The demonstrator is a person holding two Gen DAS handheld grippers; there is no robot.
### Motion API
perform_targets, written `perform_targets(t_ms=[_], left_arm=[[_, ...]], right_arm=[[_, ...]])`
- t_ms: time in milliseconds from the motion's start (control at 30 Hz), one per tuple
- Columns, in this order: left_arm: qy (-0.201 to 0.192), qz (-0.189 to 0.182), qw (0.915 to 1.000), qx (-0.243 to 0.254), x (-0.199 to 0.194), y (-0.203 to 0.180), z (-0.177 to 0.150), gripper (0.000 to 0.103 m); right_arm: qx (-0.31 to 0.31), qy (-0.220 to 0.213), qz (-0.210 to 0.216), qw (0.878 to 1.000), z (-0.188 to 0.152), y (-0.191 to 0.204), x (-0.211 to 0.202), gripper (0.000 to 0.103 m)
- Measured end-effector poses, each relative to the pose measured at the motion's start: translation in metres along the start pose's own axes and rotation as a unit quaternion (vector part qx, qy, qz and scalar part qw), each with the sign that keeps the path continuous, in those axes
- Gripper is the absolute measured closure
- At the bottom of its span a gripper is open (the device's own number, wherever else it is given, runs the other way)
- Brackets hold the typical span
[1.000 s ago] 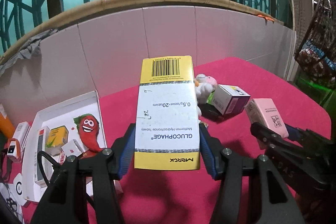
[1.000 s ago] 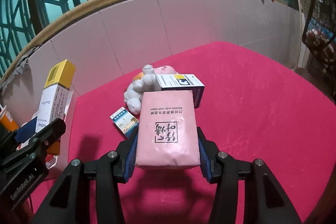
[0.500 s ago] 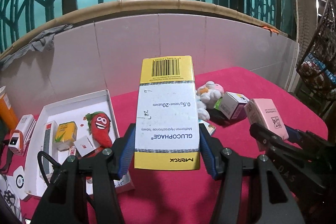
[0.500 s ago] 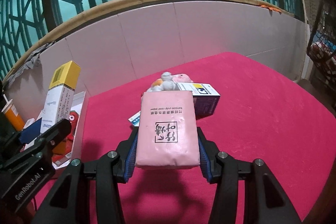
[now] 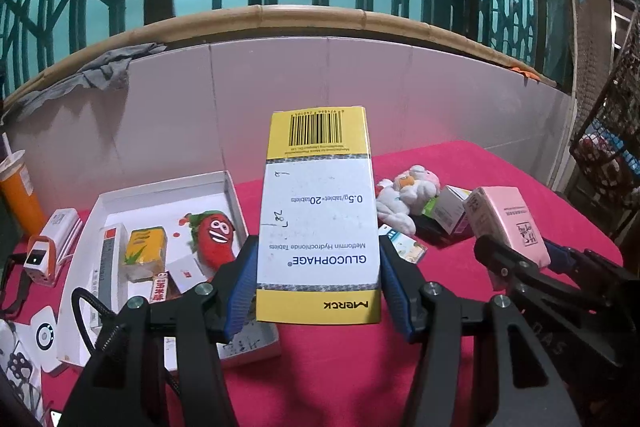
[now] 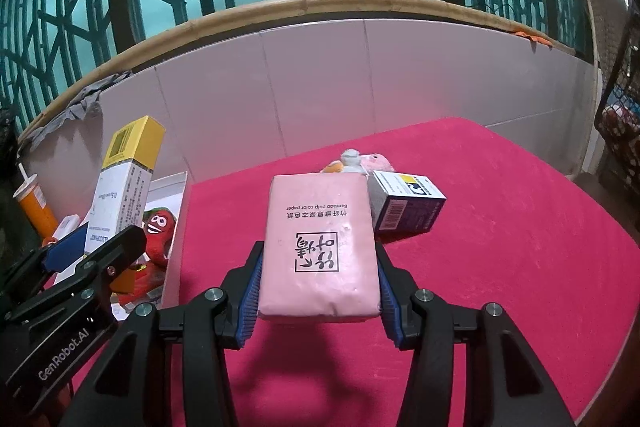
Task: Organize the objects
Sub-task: 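Carry the pink pack and GLUCOPHAGE box over the white tray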
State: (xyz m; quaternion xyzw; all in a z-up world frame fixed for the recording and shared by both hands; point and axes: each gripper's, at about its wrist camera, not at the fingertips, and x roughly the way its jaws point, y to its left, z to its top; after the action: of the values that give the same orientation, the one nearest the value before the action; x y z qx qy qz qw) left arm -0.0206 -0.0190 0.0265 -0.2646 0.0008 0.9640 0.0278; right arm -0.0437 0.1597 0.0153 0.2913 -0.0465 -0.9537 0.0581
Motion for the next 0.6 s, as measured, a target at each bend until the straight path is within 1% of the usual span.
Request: perform_targets(t_ms=[433,600], left_arm=[[-0.008,0.008,0.9997,-0.02,-0.01,0.021,0.001,0.047],[-0.012,0.018,0.9993,-0.03,-0.014,0.034,0.001,0.047]], right_arm=[[-0.028,-0.008,0.007,1.0,0.004,0.032,-0.005,0.049],[-0.041,-0.009,0.013,0.999,0.004,0.047,-0.006,0.049]])
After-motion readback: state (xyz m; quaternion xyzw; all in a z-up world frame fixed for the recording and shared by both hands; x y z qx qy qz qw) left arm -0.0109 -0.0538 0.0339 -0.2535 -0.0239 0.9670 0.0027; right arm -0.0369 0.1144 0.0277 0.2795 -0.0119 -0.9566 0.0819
